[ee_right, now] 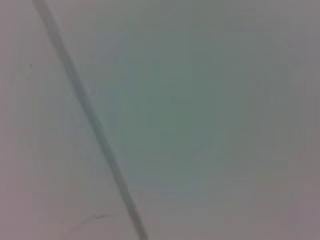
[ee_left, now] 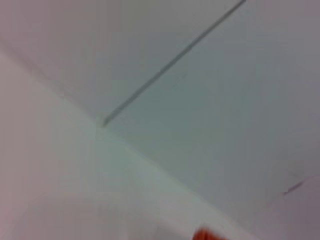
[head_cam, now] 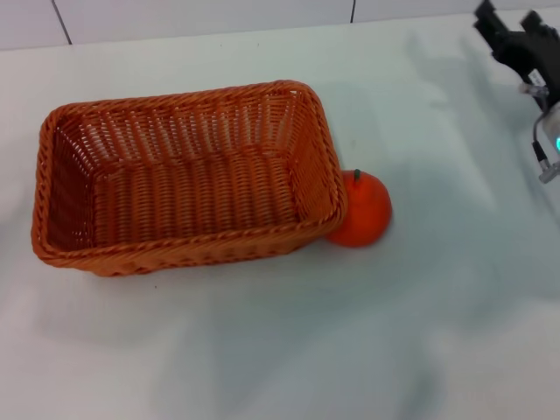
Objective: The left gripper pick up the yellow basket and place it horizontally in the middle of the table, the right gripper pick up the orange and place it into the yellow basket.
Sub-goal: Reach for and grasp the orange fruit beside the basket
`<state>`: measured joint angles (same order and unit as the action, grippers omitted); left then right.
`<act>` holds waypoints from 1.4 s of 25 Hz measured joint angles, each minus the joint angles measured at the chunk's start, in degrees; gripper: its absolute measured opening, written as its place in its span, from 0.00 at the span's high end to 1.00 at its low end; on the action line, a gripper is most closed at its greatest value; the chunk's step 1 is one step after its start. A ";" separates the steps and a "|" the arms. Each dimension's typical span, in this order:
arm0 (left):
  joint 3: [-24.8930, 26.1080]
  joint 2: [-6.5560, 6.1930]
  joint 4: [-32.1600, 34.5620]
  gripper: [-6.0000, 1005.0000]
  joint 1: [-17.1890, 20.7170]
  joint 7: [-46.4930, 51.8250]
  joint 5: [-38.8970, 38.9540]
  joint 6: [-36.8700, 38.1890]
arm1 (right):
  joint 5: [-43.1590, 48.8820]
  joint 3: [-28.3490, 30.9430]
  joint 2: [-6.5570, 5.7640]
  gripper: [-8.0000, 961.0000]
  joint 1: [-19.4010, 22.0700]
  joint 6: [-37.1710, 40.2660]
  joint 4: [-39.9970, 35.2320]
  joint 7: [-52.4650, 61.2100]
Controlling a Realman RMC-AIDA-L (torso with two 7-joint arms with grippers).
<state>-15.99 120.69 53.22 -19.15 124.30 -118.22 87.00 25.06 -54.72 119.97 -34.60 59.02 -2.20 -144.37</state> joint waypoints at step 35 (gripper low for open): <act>4.85 2.83 -36.28 0.38 -3.95 -73.83 40.39 7.57 | 110.65 3.04 -10.03 0.10 -11.06 35.10 -42.35 68.47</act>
<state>-11.14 123.51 16.93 -23.10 50.46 -77.82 94.57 135.70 -51.68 109.95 -45.67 94.11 -44.55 -75.90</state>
